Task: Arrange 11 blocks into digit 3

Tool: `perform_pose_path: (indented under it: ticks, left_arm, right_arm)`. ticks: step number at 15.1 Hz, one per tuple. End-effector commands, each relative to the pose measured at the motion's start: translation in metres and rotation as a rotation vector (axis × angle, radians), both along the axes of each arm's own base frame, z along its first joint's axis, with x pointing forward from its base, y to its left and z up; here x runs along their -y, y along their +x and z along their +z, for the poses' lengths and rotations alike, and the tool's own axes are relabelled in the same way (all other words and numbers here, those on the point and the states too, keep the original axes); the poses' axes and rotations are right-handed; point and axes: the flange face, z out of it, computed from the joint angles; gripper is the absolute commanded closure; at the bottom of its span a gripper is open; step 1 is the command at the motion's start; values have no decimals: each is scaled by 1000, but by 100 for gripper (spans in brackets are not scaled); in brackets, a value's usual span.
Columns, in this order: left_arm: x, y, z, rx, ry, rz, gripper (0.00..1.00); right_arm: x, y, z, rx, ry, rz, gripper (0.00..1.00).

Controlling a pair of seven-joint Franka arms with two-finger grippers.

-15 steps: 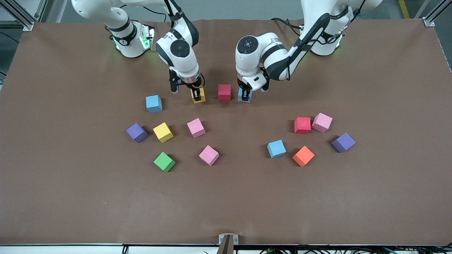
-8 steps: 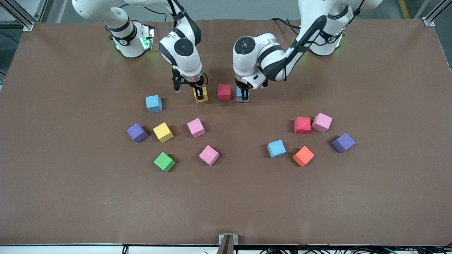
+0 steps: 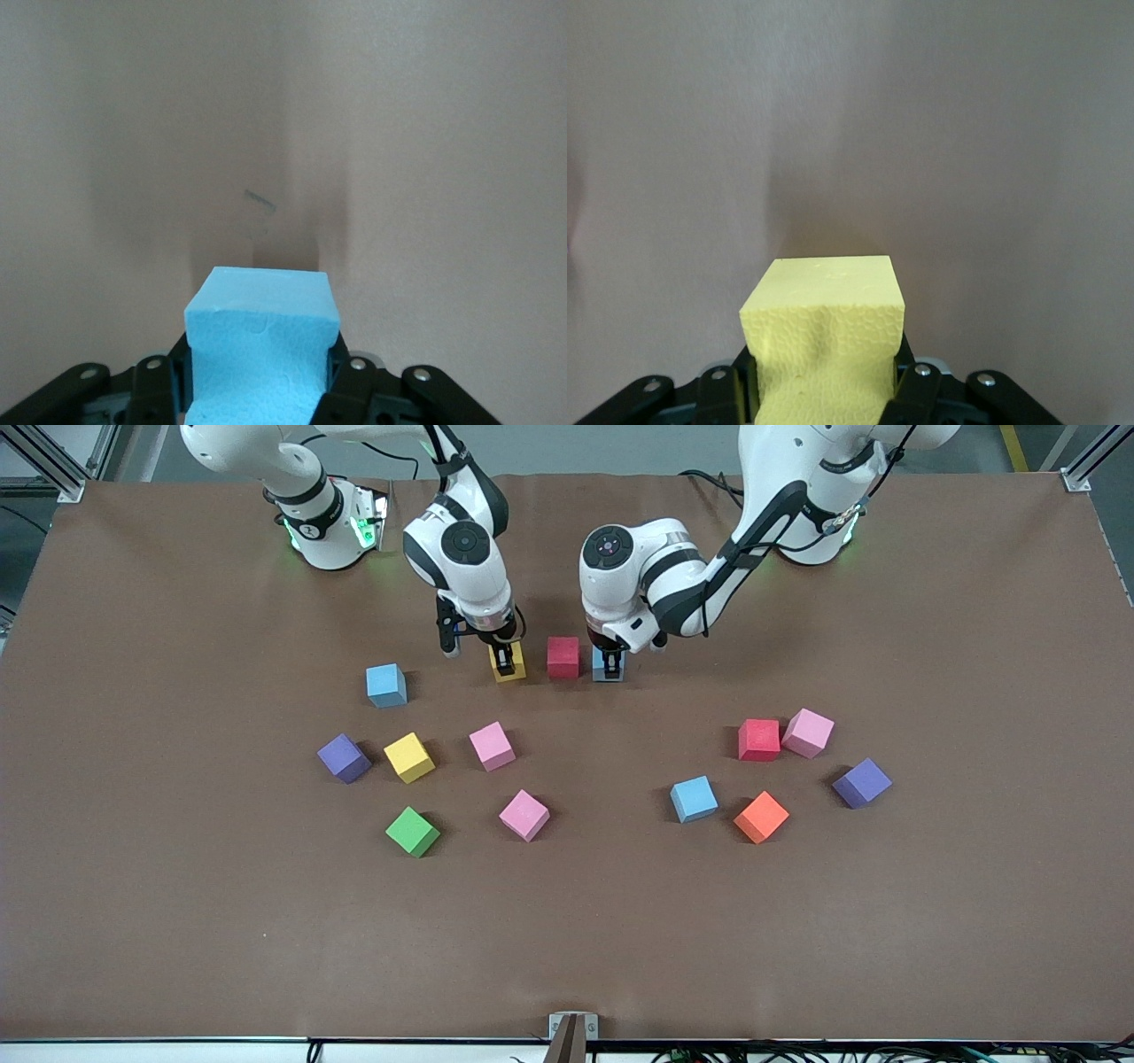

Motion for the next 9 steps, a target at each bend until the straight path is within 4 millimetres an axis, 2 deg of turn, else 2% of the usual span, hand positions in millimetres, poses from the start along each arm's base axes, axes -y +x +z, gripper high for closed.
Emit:
perform_pose_path:
  ticks: [1,4,6,9]
  left_arm:
    - [16,0,0,41,-6,150,48]
    - [27,-4,-2,35,-21,155,47]
    - [30,-2,-3,32,-27,158,47]
    - [34,-8,-11,17,-21,148,47]
  right_arm:
    - [-9,-4,-8,0,-14,-17,100]
    - [-2,-11,-50,-33,-69,-13,100]
    - [-3,-14,-51,-41,-77,-14,100]
    - [-1,-14,-52,-45,-83,-41,100]
